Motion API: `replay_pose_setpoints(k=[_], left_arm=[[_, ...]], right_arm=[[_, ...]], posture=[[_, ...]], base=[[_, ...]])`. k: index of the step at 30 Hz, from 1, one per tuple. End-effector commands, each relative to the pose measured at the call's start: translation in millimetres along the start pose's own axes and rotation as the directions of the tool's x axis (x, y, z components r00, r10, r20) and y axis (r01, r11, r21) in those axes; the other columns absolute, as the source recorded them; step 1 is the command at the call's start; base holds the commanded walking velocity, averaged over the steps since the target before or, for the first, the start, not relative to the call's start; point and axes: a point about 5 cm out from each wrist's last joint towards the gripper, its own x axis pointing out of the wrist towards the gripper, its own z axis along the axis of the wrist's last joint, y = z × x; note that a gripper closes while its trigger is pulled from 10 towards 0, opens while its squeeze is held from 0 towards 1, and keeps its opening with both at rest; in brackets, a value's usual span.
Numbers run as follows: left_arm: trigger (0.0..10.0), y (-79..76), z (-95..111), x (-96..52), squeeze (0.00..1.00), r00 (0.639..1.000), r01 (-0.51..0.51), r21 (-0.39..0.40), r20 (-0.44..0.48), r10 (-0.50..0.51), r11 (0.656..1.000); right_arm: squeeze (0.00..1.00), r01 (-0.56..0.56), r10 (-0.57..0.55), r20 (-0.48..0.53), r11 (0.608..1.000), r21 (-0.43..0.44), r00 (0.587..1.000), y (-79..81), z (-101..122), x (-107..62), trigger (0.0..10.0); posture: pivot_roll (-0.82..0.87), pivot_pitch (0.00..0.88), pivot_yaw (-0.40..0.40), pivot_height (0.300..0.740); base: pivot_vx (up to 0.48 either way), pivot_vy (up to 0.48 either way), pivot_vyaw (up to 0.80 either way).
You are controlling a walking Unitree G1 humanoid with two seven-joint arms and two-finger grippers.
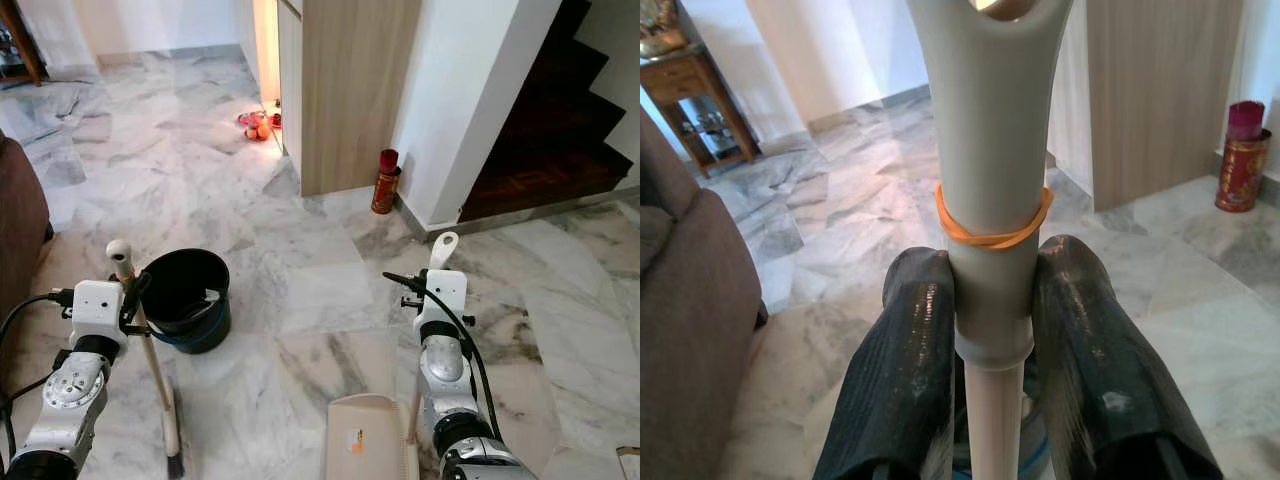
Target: Sweep floor
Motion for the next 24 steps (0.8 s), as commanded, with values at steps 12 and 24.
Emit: replay_pose_setpoints(k=[12, 24], left_arm=[[10.0, 8.7, 1.1, -7.2, 0.0, 0.998, -0.056, 0.029, 0.035, 0.055, 0.998], [10.0, 17.2, 3.5, -6.0, 0.0, 0.998, -0.046, 0.049, 0.036, 0.044, 0.998]], right_arm=[[0.0, 0.002, -0.002, 0.045, 1.0, -0.005, 0.999, -2.3, 12.0, 5.9, 10.0], [0.0, 0.002, -0.003, 0.058, 1.0, 0.019, 0.998, 5.0, 10.9, 2.4, 10.0]], posture=[[0.14, 0.0, -0.041, 0.74], [0.12, 0.0, 0.006, 0.74]], base=[[0.0, -0.072, -0.77], [0.0, -0.177, -0.77]])
